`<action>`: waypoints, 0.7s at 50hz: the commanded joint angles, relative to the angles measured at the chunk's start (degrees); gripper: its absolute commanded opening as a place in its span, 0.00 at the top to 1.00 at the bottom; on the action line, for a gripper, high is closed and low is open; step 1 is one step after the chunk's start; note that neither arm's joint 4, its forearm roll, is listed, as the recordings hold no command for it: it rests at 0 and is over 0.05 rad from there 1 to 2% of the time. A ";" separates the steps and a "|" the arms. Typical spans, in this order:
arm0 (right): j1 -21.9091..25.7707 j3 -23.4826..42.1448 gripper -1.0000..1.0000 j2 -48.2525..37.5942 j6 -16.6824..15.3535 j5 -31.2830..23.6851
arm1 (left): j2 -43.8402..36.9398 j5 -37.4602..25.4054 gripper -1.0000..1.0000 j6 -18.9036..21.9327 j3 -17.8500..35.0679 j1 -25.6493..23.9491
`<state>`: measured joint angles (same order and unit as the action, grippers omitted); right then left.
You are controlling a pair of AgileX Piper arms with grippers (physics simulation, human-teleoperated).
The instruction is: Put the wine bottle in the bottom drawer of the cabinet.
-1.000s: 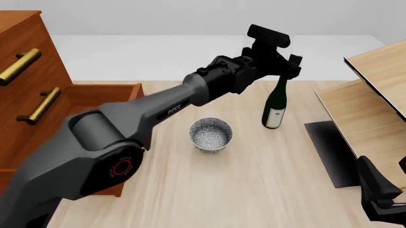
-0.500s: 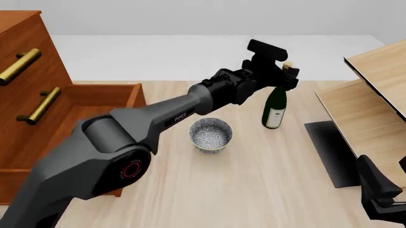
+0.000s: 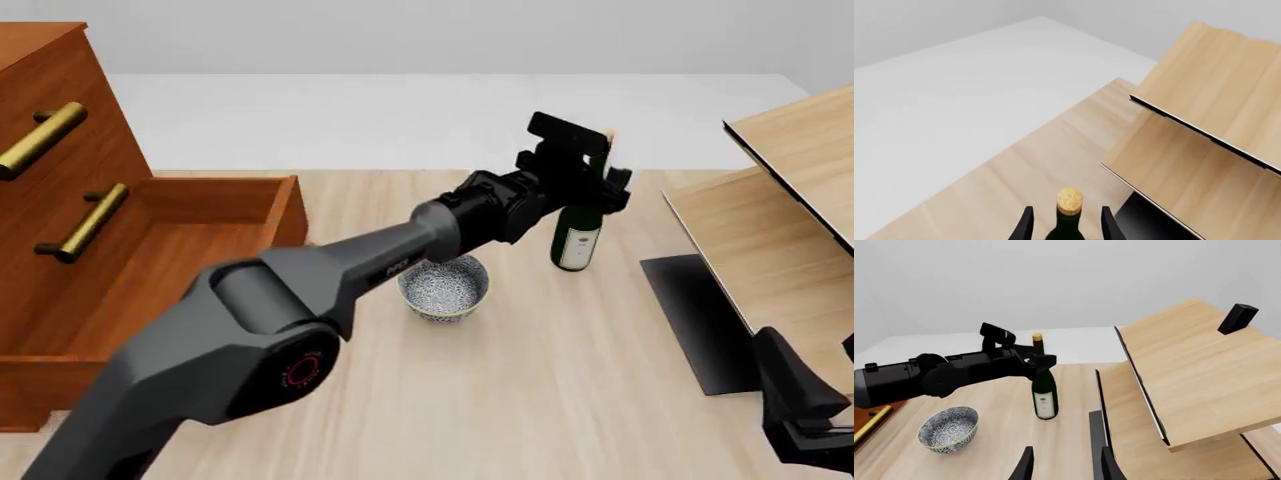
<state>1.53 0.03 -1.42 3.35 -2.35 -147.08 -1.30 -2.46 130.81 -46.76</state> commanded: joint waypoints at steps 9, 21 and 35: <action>-0.06 0.00 0.00 0.37 0.03 -0.23 | -0.33 1.14 1.00 -0.26 -0.83 -0.05; 0.02 0.01 0.00 0.58 -0.31 -0.28 | 2.65 3.45 1.00 -0.18 -5.74 -1.07; 0.18 0.01 0.00 0.39 -0.88 -0.08 | 7.91 6.77 1.00 2.83 -12.23 -0.78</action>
<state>1.61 0.04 -0.92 2.83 -2.54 -142.86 3.33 -1.65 122.32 -47.39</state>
